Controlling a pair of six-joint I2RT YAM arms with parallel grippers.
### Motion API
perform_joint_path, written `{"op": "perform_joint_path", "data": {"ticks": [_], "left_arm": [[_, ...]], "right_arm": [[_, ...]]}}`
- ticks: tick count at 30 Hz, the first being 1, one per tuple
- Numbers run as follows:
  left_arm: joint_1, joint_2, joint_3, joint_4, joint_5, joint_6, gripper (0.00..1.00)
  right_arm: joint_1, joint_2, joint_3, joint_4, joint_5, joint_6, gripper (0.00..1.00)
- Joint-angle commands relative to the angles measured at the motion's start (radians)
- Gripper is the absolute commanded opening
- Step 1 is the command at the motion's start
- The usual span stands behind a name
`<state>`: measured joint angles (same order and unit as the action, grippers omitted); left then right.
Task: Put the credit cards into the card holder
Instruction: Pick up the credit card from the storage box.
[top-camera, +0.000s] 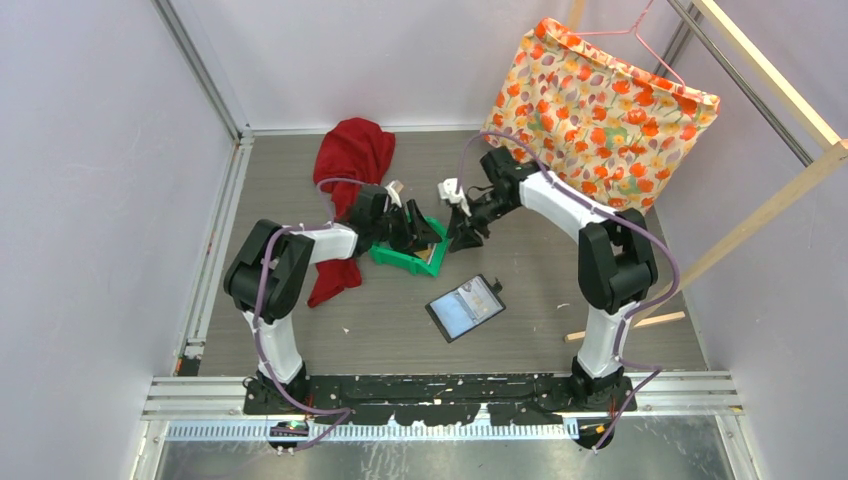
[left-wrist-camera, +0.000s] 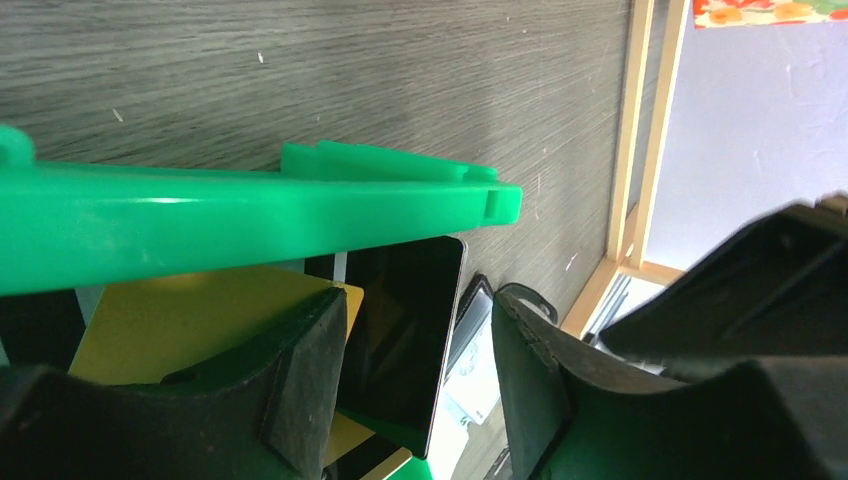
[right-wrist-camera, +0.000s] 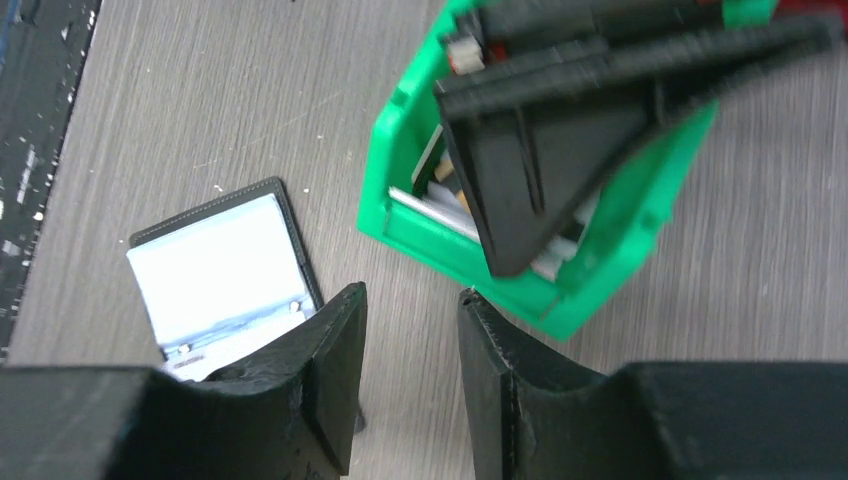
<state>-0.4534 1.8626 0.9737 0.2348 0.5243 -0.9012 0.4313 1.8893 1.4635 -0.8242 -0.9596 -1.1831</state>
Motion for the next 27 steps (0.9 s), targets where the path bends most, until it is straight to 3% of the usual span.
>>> {"op": "perform_joint_path", "data": {"ticks": [1,8,12,20,27], "left_arm": [[0.005,-0.052,0.032,-0.084,-0.007,0.058,0.58],[-0.025,-0.061,0.104,-0.240,-0.057,0.149,0.58],[-0.046,-0.048,0.152,-0.336,-0.092,0.182,0.56],[-0.048,-0.047,0.160,-0.383,-0.118,0.206,0.47],[-0.030,-0.067,0.139,-0.391,-0.147,0.191,0.31]], "right_arm": [[-0.066,-0.054,0.021,-0.079,-0.074,0.126,0.44],[-0.101,-0.076,-0.043,0.037,-0.060,0.489,0.44],[-0.103,-0.088,-0.078,0.100,-0.053,0.590,0.43],[-0.107,-0.098,-0.106,0.138,-0.051,0.649,0.43],[-0.107,-0.106,-0.123,0.157,-0.050,0.678,0.43]]}}
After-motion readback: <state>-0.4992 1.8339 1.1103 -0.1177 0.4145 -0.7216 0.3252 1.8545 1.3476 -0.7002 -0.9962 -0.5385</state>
